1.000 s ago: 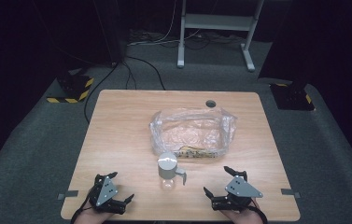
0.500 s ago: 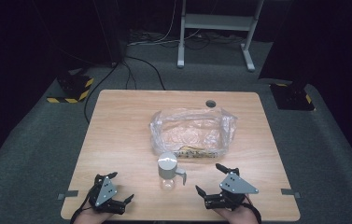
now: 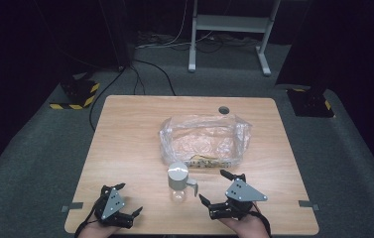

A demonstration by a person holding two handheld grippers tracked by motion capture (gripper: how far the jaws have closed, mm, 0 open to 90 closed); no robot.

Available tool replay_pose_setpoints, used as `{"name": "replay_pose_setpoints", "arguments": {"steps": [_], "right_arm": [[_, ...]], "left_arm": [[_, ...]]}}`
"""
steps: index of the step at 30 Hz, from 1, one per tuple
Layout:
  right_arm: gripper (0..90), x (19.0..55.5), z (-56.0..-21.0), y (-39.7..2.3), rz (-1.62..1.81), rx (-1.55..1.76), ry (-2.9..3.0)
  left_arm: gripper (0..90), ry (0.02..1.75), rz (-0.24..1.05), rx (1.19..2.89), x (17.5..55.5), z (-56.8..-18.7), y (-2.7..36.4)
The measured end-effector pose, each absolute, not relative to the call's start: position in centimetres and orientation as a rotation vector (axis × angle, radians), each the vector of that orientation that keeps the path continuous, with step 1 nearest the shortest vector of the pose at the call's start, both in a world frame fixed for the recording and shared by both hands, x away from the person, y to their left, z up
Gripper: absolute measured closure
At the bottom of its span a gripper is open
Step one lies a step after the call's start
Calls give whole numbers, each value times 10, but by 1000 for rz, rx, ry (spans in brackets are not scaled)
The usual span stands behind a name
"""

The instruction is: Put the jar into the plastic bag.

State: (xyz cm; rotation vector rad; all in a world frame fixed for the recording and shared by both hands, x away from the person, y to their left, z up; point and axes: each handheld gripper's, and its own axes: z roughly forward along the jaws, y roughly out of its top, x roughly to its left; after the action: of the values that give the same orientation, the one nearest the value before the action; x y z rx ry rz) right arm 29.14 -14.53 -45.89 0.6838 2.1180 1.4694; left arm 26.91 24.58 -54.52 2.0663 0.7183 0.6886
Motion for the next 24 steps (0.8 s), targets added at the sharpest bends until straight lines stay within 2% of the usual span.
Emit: {"name": "replay_pose_setpoints", "arguments": {"steps": [24], "right_arm": [[0, 297, -445, -116, 1545, 687, 2117]], "left_arm": [[8, 704, 676, 2066, 269, -545, 246]]}}
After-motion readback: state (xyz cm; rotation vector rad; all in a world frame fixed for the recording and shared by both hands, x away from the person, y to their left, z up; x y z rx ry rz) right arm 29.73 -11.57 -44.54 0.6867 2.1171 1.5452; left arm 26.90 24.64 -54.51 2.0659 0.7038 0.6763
